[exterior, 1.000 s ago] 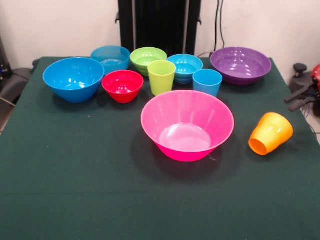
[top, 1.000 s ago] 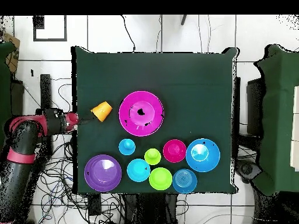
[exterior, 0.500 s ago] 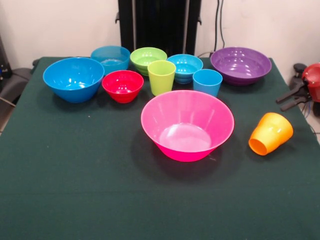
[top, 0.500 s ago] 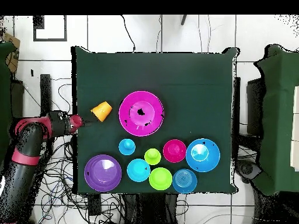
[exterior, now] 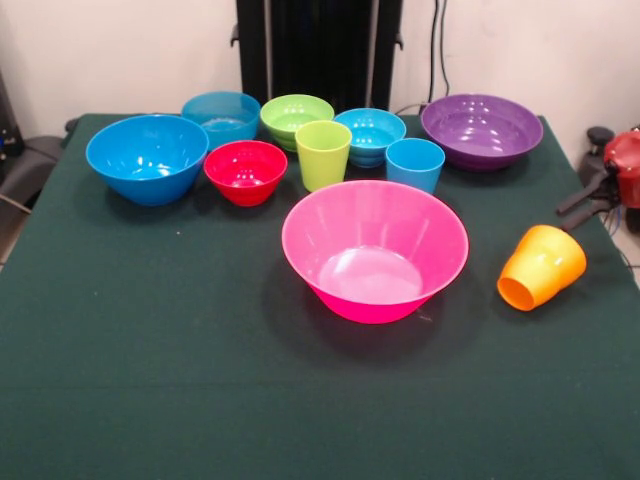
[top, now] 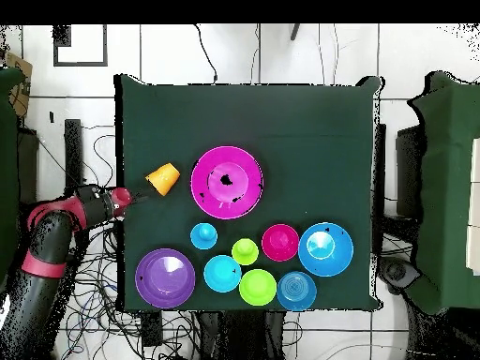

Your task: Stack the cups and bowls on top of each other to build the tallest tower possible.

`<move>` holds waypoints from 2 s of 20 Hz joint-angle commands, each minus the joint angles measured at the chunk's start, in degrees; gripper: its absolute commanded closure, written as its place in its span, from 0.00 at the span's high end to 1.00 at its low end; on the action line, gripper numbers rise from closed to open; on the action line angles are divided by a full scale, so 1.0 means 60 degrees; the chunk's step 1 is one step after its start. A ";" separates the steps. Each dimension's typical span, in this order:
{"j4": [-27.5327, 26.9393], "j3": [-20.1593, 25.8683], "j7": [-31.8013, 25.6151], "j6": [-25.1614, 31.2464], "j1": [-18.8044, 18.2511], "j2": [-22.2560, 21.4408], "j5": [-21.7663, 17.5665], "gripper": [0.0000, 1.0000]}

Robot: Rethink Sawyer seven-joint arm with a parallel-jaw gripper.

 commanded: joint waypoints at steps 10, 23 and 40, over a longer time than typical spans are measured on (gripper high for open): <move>-0.0127 0.2507 -0.1311 -0.2547 0.0438 -0.0515 -0.1918 1.00; 0.0124 0.3165 -0.1017 -0.3182 0.0344 -0.0503 -0.3046 1.00; -0.0709 0.2372 -0.0113 -0.3358 -0.0498 0.0272 -0.3527 1.00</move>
